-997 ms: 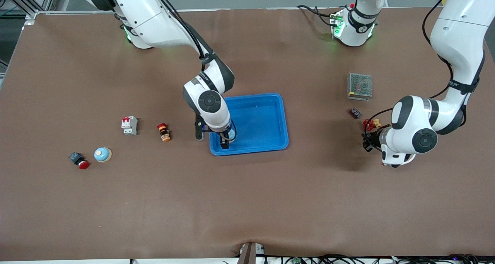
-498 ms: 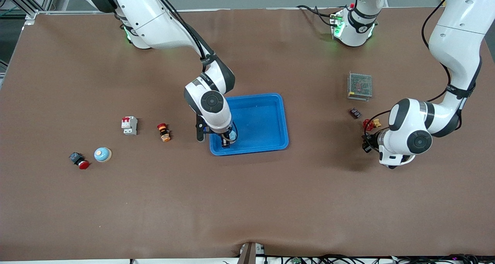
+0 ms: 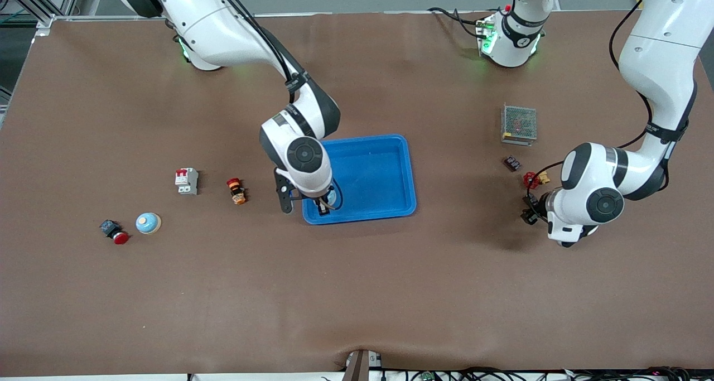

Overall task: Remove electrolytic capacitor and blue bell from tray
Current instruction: 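Place the bell with the right gripper while the left gripper withdraws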

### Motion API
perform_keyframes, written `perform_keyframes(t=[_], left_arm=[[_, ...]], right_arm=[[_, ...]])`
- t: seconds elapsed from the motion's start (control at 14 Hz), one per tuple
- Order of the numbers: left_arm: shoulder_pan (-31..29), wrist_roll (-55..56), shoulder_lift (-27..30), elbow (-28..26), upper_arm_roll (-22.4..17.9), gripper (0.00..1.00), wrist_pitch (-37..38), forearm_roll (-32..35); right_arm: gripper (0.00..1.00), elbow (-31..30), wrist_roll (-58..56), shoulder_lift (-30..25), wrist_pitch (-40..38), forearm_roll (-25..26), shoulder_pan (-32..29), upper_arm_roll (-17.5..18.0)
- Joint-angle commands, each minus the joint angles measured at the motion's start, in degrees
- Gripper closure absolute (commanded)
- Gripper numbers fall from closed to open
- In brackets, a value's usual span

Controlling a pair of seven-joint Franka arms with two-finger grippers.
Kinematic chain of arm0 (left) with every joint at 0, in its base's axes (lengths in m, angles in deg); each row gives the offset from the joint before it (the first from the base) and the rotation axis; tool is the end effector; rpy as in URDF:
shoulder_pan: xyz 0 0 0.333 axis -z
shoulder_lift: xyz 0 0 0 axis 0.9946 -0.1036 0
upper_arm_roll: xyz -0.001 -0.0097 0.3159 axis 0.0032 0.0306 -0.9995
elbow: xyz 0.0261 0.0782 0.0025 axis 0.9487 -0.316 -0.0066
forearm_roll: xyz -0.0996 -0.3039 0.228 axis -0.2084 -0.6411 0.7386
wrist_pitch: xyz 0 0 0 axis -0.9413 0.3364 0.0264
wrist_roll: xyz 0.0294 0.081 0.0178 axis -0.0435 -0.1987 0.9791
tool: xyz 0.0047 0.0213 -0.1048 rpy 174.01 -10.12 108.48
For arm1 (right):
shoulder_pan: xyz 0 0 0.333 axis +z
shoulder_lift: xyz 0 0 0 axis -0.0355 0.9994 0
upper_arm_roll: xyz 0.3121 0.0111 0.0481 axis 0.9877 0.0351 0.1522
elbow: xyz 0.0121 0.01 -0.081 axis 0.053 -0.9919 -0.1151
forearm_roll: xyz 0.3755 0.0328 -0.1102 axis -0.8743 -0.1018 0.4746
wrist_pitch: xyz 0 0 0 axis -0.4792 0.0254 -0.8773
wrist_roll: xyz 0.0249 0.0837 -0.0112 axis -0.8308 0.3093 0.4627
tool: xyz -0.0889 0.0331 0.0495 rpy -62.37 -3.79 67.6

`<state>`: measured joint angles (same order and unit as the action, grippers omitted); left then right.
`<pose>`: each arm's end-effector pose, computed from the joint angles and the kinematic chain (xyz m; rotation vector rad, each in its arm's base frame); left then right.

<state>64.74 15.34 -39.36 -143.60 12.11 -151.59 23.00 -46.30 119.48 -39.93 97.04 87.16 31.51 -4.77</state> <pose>0.6222 -0.0270 0.1893 -2.8235 -0.9400 0.3234 0.5830 0.4100 0.2507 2.4942 -1.8089 -0.0665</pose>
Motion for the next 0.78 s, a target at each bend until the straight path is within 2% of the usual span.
perform_keyframes(t=[0.0, 0.36, 0.57, 0.71], left_arm=[[0.0, 0.7, 1.6, 2.5, 2.2, 0.0, 5.0, 0.3], [-0.1, 0.5, 2.2, 13.3, 9.0, 0.0, 19.4, 0.4], [-0.1, -0.2, 2.4, 20.1, 12.6, 0.0, 27.0, 0.6], [-0.5, -2.4, 4.8, 20.8, 14.1, 0.0, 28.2, 0.7]], right_arm=[[1.0, -0.4, -9.9, -3.0, -2.9, -1.4, -5.1, 1.0], [1.0, -1.9, -27.2, -4.3, -4.2, -1.3, -13.1, 0.7], [1.0, -10.8, -35.3, -8.4, 3.7, -0.8, -17.4, 0.6], [1.0, -18.0, -41.5, -10.8, 10.1, -0.8, -20.1, 0.6]])
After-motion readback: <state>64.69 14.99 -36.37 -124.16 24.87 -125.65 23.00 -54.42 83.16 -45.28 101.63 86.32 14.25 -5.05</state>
